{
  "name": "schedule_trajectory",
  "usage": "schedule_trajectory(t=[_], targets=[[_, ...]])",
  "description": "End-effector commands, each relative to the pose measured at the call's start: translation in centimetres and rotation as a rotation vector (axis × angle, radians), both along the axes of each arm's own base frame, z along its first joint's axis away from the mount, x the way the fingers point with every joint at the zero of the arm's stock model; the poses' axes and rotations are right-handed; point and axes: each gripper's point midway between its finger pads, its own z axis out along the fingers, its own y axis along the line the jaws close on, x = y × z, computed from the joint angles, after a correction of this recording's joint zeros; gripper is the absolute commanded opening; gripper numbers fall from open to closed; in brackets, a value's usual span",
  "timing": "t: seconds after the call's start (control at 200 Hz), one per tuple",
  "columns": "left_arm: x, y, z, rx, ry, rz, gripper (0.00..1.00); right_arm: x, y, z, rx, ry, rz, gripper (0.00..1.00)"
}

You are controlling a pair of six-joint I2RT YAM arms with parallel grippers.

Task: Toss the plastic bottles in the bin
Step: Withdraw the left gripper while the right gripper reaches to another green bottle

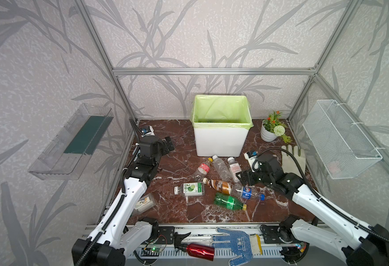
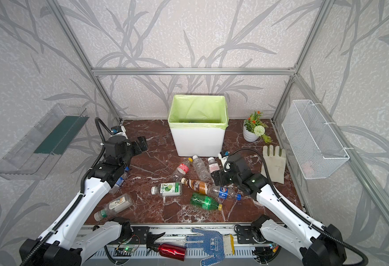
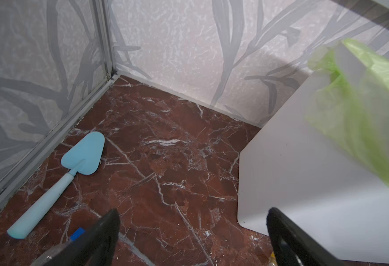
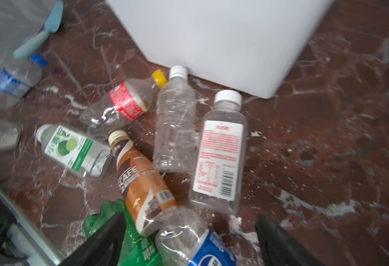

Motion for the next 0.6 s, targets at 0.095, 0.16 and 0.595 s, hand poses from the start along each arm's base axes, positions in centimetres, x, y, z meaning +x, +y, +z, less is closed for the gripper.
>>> schedule_trajectory(t=[0.095,0.16,0.595], targets=[[-0.6,1.6,-2.7,-0.066,0.057,0.051,0.99,-3.7,3.4,-2.2,-0.24,-0.034,0.232,0.87],[-0.7,1.8,-3.1,-0.072,0.062,0.055,0.99,-4.8,4.1,-2.9,-0.271,-0.026,0.283,0.85],[-1.0,1.9,-3.9,-0.08,0.086,0.049,0.99,-10.0,5.7,-7.3,-0.457,0.115,0.507,0.79]])
